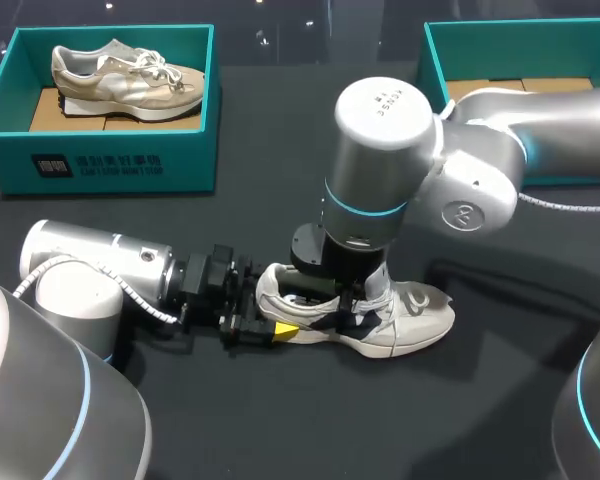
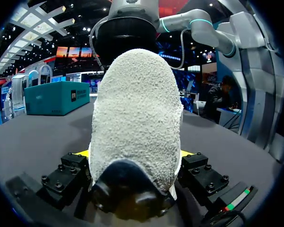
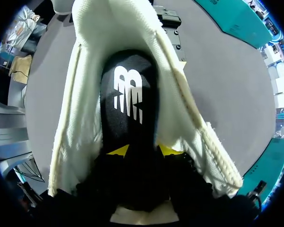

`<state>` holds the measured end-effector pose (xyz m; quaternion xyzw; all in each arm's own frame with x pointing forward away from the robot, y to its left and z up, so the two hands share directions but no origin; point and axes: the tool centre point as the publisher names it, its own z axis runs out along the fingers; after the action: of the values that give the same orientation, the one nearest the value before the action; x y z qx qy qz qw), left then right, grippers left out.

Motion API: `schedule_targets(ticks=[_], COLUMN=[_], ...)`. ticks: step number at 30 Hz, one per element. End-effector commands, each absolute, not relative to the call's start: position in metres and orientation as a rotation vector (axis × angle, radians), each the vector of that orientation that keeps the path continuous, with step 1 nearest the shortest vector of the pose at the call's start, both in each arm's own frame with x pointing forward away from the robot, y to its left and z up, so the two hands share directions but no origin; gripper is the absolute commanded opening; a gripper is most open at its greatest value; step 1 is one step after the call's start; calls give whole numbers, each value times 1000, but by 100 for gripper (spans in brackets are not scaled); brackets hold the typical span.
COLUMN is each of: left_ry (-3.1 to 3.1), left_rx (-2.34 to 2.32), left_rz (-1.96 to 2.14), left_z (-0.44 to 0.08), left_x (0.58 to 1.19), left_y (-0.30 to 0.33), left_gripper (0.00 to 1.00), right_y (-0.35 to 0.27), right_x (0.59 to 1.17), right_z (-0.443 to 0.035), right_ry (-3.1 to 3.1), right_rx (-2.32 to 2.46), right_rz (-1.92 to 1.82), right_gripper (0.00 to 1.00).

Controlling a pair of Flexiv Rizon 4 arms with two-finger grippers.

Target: Take the shoe out of the shoebox, open the shoe tongue, remove and reinsert the insole, then place the shoe into the shoebox

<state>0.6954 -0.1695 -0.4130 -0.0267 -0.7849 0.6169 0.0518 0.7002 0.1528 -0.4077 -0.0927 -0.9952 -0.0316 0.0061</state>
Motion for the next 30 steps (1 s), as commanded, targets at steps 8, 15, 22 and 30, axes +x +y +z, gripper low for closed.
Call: schedule_targets(ticks=[8,15,22,30], left_ry=[-2388,-2388,-2388,-2388], left_rx=[-80,-80,-80,-80], left_rz=[1877,1877,1877,1877], left_z=[-414,-414,-414,-414], left_x=[696,696,696,696], left_y=[-170,-170,-170,-170], left_gripper=[0,0,0,0], right_y=[150,146,143,140], right_x=[679,672,673,678], right_z=[-435,-428,-418,-398], right_ry=[-3053,-3059,-3071,-3087], right_rx=[-300,-318,-344,-297], right_rz=[-72,-82,-125,-318], right_gripper=[0,0,0,0])
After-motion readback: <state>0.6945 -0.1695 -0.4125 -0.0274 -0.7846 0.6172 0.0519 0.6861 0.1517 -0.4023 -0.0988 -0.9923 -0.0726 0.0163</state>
